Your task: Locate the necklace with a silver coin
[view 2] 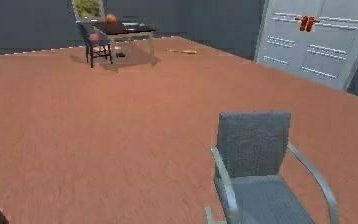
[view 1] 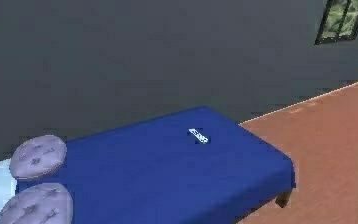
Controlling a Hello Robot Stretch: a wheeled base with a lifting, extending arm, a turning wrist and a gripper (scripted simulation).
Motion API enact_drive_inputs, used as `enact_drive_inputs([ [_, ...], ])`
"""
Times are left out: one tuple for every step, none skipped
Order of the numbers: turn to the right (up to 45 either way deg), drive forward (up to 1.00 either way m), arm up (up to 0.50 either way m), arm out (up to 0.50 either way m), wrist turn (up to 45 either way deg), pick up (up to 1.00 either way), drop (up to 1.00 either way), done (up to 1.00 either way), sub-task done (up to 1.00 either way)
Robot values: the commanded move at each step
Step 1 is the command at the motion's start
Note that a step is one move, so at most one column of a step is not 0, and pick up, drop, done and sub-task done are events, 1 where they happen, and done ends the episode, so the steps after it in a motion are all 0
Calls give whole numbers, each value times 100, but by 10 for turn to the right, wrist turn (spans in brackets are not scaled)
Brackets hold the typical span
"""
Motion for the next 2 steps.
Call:
enact_drive_inputs([
  [390,0,0,0,0,0,0,0,0],
  [0,15,0,0,0,0,0,0,0],
])
